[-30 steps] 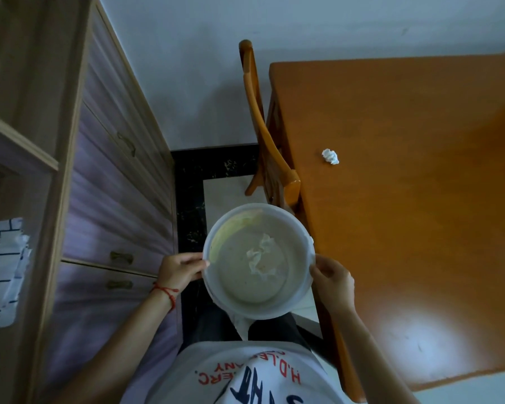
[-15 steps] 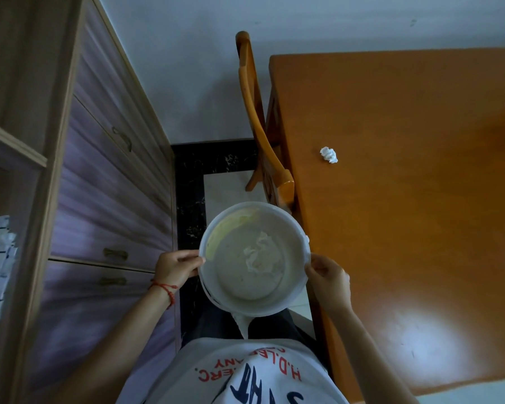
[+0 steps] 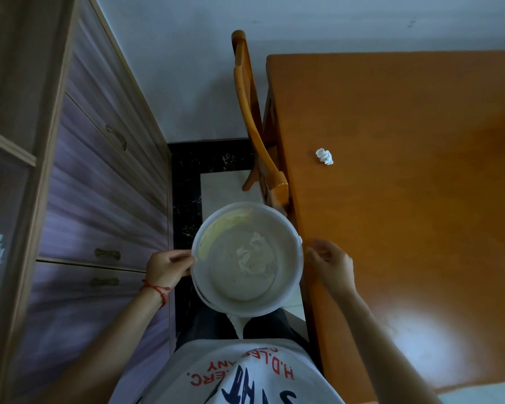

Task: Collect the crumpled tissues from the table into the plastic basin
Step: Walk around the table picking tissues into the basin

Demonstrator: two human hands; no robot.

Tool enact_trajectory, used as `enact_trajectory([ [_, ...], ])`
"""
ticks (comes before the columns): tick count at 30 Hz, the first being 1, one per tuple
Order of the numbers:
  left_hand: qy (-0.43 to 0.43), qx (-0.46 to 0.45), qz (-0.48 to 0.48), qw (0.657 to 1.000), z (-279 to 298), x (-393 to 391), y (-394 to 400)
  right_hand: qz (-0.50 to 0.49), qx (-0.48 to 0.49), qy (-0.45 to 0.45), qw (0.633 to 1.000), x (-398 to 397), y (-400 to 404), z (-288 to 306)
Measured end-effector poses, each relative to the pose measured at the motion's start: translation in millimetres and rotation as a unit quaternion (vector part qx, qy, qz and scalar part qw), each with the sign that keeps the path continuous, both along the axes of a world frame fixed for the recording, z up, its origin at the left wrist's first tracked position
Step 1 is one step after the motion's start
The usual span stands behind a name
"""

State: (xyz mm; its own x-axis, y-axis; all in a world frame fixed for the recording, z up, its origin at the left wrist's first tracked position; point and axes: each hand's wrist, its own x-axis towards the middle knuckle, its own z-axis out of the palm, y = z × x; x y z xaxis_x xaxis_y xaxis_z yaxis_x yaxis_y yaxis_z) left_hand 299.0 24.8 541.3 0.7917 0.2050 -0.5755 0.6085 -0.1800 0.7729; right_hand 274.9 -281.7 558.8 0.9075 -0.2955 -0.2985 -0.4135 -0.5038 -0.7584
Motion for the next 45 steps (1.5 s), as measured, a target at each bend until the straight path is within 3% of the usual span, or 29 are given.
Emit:
enact_trajectory([
  [8,-0.01,0.01,-0.008,1.0,4,1,-4,-0.083,-0.01,-0.097,0.992,93,-25,6],
  [14,-0.016,0.031,-0.015,0.999,13,2,-8,-0.076,-0.064,-0.137,0.986,157,-36,0],
  [24,-0.01,0.049,-0.015,0.999,14,1,-9,0.004,-0.137,-0.066,0.988,209,-50,-26],
  [29,-0.007,0.065,-0.02,0.998,14,-1,-10,0.034,-0.174,-0.078,0.981,198,-54,-36],
  [40,-0.009,0.035,-0.015,0.999,10,-4,-10,-0.055,-0.063,-0.178,0.98,105,-7,-4],
  [45,-0.012,0.017,-0.002,1.0,12,-5,-11,0.033,-0.009,-0.19,0.981,46,41,3],
])
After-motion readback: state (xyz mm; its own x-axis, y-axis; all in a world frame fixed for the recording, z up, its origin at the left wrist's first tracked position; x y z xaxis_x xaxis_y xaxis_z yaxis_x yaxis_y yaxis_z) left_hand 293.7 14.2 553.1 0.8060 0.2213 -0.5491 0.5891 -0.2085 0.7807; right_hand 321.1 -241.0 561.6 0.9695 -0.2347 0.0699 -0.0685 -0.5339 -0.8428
